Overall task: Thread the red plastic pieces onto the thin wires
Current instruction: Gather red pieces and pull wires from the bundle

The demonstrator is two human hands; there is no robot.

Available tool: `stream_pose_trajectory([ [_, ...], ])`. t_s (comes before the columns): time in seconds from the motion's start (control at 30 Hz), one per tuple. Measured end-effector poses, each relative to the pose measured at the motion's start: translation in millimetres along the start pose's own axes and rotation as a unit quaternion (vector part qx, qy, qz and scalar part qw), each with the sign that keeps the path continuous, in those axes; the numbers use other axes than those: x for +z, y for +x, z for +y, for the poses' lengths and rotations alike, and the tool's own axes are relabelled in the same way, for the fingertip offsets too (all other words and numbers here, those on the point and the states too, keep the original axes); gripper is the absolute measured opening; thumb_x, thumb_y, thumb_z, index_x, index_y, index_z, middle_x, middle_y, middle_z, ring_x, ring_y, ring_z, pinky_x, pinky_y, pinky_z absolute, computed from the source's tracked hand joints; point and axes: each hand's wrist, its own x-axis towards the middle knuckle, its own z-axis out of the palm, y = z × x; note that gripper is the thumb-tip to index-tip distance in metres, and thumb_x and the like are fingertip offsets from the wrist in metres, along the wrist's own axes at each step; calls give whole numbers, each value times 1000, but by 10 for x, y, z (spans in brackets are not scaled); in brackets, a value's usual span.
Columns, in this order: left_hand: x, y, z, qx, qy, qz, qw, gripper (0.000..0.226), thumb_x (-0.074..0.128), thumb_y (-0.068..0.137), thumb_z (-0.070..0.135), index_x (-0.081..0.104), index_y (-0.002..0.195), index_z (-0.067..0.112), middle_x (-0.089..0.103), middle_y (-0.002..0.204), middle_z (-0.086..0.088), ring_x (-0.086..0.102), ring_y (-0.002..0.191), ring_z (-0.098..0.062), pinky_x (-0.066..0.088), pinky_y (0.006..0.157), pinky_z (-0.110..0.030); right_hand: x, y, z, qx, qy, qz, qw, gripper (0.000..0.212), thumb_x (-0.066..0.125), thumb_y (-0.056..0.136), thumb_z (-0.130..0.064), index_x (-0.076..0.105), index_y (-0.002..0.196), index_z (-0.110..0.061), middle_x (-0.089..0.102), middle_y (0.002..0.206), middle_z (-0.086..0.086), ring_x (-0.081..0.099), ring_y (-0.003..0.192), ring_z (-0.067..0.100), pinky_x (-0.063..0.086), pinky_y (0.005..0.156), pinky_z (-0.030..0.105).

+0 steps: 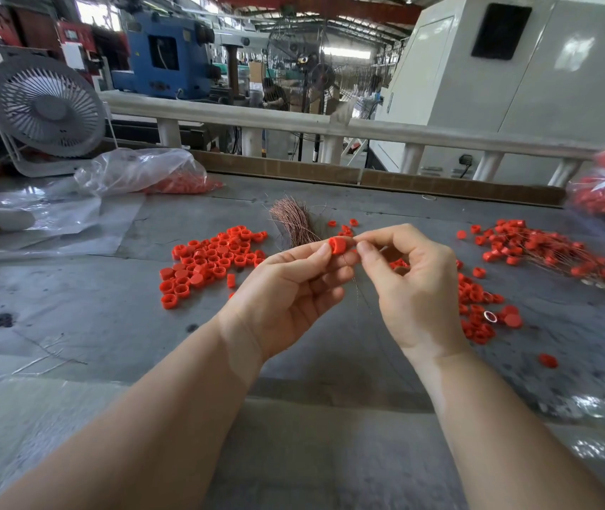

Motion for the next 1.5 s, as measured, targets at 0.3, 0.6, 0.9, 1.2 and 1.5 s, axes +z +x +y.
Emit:
stream_pose_trajectory([
  [0.3,7,20,-21,10,39,19,999,18,58,75,17,74,78,11,71,71,0,65,59,-5,52,52,-16,17,4,21,29,23,-19,999,10,62,87,-9,70,84,-15,68,81,6,62,76,16,48,71,22],
  [0.6,13,0,-45,35,79,31,996,15,61,70,25,71,63,16,64,60,3,61,56,-3,49,53,-14,34,-4,49,46,54,-97,993,14,57,91,-14,69,89,-21,69,83,-9,64,80,1,48,73,14],
  [0.9,-32,32,-138,99,274,68,954,16,57,89,8,70,81,13,71,73,-1,65,67,-7,50,57,-16,62,-28,94,101,70,-165,979,19,61,87,-26,72,100,-17,71,83,-10,66,78,-2,49,65,12],
  [1.2,-28,42,-140,149,314,87,934,10,59,86,0,68,81,1,65,65,-7,57,56,-6,48,56,-16,78,-21,97,98,121,-168,973,12,62,86,-17,71,94,-20,67,61,-16,56,56,-5,39,52,7],
  [1.5,-31,68,-130,141,212,134,958,11,59,88,18,69,84,17,70,73,2,62,68,-6,45,59,-20,94,-15,138,132,88,-131,979,22,60,87,-29,67,106,-19,71,87,-9,63,77,-6,42,63,6],
])
